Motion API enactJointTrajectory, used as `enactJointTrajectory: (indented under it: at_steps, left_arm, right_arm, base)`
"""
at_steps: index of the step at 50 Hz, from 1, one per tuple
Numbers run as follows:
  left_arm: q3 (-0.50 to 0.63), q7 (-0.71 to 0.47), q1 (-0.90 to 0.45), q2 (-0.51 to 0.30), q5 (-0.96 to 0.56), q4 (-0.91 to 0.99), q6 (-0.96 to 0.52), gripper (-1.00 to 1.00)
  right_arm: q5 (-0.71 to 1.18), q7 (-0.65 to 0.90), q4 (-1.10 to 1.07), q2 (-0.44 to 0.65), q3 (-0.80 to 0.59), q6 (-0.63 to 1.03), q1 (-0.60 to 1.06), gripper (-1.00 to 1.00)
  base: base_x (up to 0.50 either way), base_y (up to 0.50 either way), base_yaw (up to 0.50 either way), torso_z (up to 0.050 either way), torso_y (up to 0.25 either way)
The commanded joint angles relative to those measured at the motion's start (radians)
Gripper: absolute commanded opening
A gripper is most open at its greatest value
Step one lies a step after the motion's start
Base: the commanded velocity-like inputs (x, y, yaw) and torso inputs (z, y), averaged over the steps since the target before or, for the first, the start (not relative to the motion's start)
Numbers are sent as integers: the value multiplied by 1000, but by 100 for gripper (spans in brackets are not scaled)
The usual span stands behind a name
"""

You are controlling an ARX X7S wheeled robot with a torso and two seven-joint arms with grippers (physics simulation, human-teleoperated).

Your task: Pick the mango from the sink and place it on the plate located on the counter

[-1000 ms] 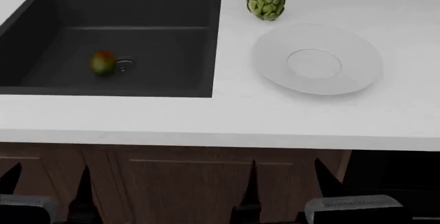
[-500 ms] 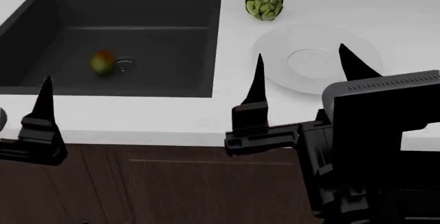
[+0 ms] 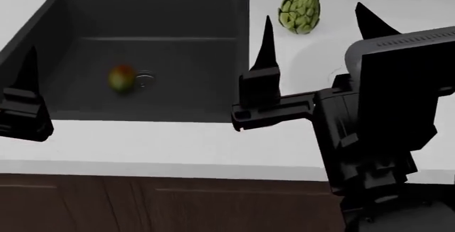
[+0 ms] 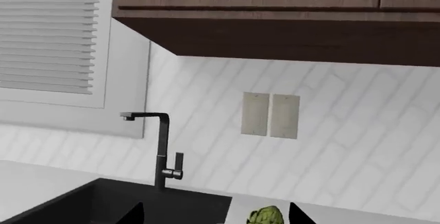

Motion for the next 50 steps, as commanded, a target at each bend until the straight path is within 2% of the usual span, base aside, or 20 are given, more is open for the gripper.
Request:
enactJointTrajectory:
  at_steps: [1,29,34,50]
  left_arm:
    - [12,-2,-20,-9,-5,-2,-9,100]
    - [7,-2,-13,-16,-19,-25,-2,100]
    - [-1,10,-3,-17,-33,-10,4,100]
    - [-17,5,4,-25,-39,-16,-7,100]
  right_arm:
    - [23,-2,1,-1,21,7,13,100]
    - [49,15,0,10,9,26,28,100]
    - [57,18,-7,12,10,36,28,100]
    - [53,39,0,22,-30,56,37,100]
  base:
    - [465,47,0,0,0]
    - [455,0,0,0,1]
    - [0,0,0,0,0]
    - [0,0,0,49,0]
